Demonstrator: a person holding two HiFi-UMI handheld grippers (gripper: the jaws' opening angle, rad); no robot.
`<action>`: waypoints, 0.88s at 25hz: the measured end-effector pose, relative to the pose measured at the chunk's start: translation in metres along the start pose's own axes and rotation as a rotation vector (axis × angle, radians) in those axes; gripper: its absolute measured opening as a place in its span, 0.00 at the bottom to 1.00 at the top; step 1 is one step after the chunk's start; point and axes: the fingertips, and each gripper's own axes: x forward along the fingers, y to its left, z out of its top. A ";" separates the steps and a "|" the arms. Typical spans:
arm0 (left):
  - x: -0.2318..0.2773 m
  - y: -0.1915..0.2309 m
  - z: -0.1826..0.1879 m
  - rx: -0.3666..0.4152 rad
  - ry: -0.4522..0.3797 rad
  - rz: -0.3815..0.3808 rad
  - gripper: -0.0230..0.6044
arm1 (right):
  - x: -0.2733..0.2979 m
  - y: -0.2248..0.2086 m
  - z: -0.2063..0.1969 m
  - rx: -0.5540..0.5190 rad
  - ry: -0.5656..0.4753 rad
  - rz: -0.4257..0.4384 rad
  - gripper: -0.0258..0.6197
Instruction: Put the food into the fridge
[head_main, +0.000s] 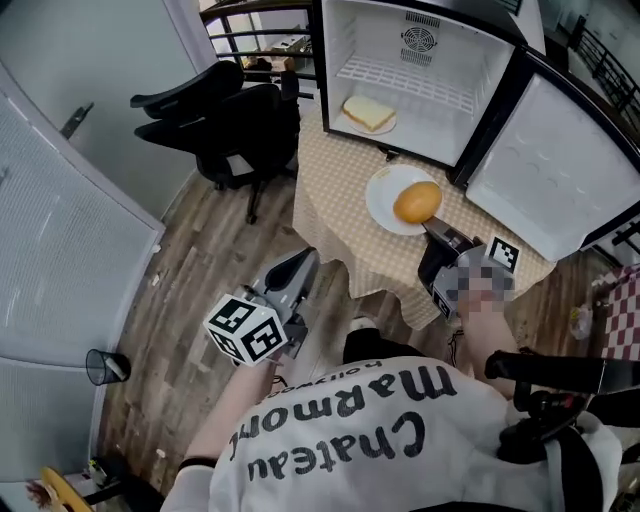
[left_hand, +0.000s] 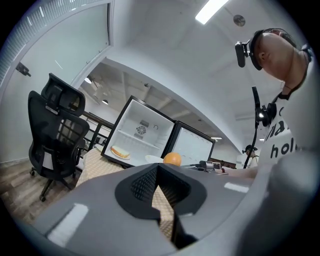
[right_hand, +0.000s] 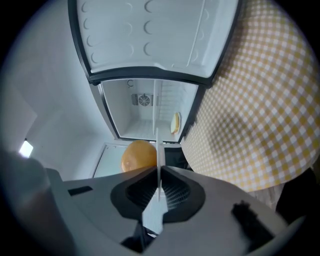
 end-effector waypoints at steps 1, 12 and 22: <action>0.001 0.008 0.005 0.010 0.008 -0.003 0.04 | 0.005 -0.001 0.005 0.012 -0.023 -0.002 0.08; 0.031 0.070 0.025 0.029 0.019 -0.050 0.04 | 0.061 -0.039 0.073 0.053 -0.221 -0.063 0.08; 0.088 0.156 0.042 0.036 0.119 -0.126 0.04 | 0.127 -0.065 0.139 0.051 -0.394 -0.025 0.08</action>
